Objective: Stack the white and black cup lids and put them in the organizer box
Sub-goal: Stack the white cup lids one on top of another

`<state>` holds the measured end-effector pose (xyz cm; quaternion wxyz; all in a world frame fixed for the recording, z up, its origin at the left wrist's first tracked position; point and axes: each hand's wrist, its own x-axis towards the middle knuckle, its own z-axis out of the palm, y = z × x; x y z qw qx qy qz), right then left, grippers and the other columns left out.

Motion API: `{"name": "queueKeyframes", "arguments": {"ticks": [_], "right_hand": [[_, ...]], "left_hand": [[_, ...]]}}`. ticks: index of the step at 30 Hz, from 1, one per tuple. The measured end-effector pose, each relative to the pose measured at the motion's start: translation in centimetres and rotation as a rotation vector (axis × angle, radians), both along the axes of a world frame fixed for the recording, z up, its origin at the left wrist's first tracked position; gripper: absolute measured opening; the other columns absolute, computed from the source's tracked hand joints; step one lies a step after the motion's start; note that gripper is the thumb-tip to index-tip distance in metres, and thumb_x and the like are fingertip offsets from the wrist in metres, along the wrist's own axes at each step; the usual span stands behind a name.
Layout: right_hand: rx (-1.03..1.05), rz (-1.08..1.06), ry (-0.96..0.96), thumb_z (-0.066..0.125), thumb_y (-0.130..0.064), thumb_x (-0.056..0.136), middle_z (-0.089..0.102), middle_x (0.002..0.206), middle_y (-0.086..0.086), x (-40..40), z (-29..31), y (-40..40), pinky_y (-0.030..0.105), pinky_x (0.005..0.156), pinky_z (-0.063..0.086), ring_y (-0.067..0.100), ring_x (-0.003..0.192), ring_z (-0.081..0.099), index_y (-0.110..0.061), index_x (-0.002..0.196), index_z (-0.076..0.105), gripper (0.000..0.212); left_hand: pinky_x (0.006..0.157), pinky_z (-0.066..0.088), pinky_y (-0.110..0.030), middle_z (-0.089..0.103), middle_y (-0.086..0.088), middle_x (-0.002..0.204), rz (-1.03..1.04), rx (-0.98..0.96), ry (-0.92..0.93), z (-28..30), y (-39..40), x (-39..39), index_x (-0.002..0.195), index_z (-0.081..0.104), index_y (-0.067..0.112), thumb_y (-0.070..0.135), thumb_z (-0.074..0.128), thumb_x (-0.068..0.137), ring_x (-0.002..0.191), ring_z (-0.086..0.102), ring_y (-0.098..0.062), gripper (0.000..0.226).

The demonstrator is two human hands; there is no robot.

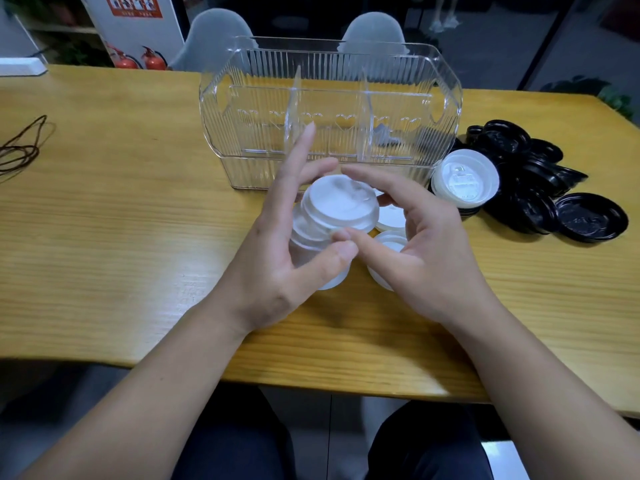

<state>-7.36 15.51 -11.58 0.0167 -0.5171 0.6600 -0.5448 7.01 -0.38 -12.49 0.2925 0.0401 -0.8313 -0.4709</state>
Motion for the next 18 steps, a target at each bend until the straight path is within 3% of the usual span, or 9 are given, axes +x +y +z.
{"name": "queueKeyframes", "arguments": {"ticks": [7,14,18], "right_hand": [[-0.016,0.003,-0.081,0.087,-0.018,0.098,0.071,0.142,-0.002,-0.80,-0.03,0.19,0.053,0.115,0.051,0.026,0.139,0.065,-0.014,0.143,0.069,0.048],[0.095,0.066,-0.003,0.089,-0.020,0.095,0.071,0.146,-0.005,0.04,-0.11,0.00,0.038,0.121,0.048,0.016,0.145,0.061,-0.015,0.142,0.072,0.050],[0.133,0.060,0.033,0.090,-0.025,0.093,0.071,0.145,-0.009,-0.03,-0.08,0.07,0.038,0.122,0.046,0.016,0.144,0.061,-0.020,0.139,0.075,0.048]], "left_hand": [[0.128,0.047,-0.058,0.053,0.000,0.166,-0.034,0.122,-0.052,-0.48,-0.91,-0.23,0.183,0.002,0.030,0.001,0.090,0.093,0.157,0.054,-0.031,0.129],[0.118,0.057,-0.041,0.055,-0.002,0.155,-0.049,0.169,-0.067,-0.71,-0.59,-0.52,0.181,-0.004,0.037,0.003,0.098,0.085,0.137,0.070,-0.025,0.144],[0.113,0.058,-0.039,0.065,-0.005,0.148,-0.054,0.241,-0.120,-0.74,-0.59,-0.68,0.180,-0.004,0.048,0.006,0.103,0.081,0.132,0.075,-0.023,0.151]]}}
